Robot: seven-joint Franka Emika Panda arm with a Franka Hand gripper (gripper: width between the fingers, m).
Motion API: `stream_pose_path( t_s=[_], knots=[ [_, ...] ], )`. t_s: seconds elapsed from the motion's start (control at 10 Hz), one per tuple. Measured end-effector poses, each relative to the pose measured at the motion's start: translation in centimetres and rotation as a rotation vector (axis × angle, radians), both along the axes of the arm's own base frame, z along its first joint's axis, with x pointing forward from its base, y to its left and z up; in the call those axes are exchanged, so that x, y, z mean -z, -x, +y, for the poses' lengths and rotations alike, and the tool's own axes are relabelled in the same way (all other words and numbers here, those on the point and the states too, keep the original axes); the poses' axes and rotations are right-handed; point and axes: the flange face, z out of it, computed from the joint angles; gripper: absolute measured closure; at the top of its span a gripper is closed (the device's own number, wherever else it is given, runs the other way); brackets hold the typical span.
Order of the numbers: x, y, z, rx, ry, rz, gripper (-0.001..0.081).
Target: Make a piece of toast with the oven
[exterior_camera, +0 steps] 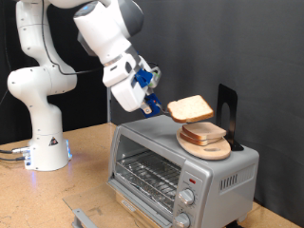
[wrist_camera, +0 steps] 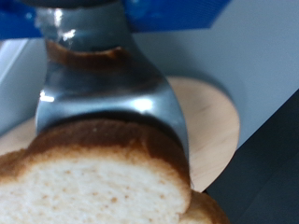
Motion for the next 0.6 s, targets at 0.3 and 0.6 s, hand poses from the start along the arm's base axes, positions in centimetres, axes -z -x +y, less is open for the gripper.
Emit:
stream_pose_path(
  t_s=[0.3,0.6],
  knots=[
    [-0.2,0.5,-0.7,-0.014,-0.011,-0.003,0.044],
    [-0.5,0.4,-3.0,-0.063,-0.028,-0.083,0.044]
  ],
)
